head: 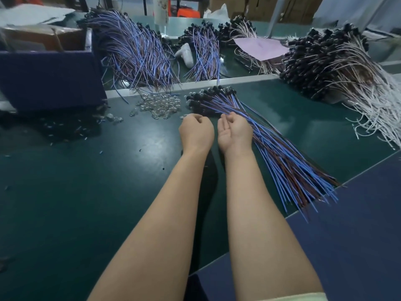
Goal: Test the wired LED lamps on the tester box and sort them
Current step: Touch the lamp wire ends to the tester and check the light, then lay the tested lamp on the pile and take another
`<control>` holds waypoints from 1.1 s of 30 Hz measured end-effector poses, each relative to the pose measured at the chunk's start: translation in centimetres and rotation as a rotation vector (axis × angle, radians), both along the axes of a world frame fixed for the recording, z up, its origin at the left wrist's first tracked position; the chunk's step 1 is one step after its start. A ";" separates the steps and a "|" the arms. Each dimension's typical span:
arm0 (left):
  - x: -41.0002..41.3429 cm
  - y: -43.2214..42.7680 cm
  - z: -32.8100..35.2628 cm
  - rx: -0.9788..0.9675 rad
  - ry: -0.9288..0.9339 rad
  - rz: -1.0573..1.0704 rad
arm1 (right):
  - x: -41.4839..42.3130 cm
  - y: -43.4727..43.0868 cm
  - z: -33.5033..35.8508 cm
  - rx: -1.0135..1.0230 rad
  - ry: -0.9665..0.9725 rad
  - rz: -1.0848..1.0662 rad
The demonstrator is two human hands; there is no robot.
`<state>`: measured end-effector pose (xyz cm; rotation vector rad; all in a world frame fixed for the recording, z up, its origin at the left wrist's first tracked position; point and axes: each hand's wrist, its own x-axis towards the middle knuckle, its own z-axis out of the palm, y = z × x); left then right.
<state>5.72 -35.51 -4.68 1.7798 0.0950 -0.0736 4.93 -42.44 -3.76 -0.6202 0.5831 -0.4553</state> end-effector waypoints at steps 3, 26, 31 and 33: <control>0.0 0.0 -0.3 -0.004 -0.008 -0.004 | 0.2 -0.3 -0.3 0.002 -0.049 -0.004; -2.7 21.5 3.4 -0.259 -0.112 0.418 | -0.8 23.1 2.1 -0.827 -0.099 0.555; -4.3 30.1 4.7 -0.172 -0.236 0.726 | -1.9 31.8 1.7 -1.223 -0.136 0.889; -4.7 32.4 5.2 -0.183 -0.286 0.812 | -2.5 34.5 1.4 -1.515 -0.120 1.046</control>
